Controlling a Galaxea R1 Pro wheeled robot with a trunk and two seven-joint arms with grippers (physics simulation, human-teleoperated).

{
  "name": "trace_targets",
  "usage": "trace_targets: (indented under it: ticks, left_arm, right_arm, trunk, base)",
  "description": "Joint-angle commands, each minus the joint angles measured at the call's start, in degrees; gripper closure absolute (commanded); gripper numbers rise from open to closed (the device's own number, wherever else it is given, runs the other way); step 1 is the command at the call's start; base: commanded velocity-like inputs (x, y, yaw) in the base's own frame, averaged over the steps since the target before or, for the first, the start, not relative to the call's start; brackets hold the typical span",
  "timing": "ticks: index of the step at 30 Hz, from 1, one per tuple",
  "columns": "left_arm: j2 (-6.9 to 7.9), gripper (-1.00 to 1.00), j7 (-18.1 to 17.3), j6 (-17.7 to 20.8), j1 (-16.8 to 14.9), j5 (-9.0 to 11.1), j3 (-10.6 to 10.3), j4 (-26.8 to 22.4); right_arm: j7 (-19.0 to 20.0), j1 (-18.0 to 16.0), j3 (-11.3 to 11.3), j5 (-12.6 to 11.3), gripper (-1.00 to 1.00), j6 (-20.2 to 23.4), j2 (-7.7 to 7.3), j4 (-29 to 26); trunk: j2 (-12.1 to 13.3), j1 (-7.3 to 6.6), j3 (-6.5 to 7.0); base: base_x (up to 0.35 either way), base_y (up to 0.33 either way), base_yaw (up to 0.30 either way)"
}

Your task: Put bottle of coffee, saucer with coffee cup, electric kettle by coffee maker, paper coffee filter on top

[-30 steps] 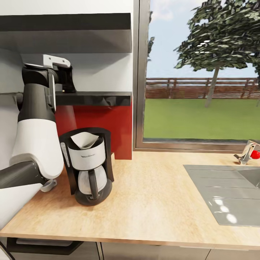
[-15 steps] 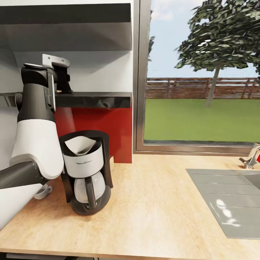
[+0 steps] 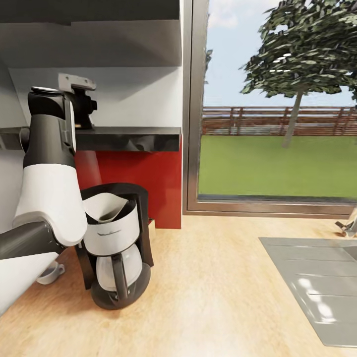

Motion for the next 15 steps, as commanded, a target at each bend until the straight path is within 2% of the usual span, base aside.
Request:
trace_targets:
  ticks: [1,8,11,15]
  left_arm:
    - [-0.07,-1.0,-0.56,-0.05,-0.03,-0.56,0.15,-0.07]
    - [-0.02,-1.0,-0.56,-0.3,-0.03,-0.5,0.18,-0.09]
    - [0.03,-1.0,-0.56,-0.31,-0.03,-0.49,0.19,-0.1]
    - [0.14,-1.0,-0.55,-0.32,-0.03,-0.5,0.25,-0.1]
  right_arm:
    - [0.19,-0.02,-0.01,0.02,-1.0,-0.18,-0.02,0.05]
    - [0.19,-0.01,-0.01,0.03,-1.0,-0.15,-0.02,0.05]
    - [0.19,0.0,0.0,0.01,-1.0,-0.18,-0.02,0.04]
    - [0.19,-0.01,0.01,0.0,-1.0,-0.18,-0.02,0.07]
  trunk:
    - [-0.04,0.02,-0.03]
    - [-0.04,0.02,-0.03]
    - [-0.04,0.02,-0.03]
    - [-0.04,0.02,-0.03]
  base:
    - [0.02,0.0,0.0]
    - [0.023,0.0,0.0]
    - [0.134,0.041,0.0]
    - [0.192,0.171,0.0]
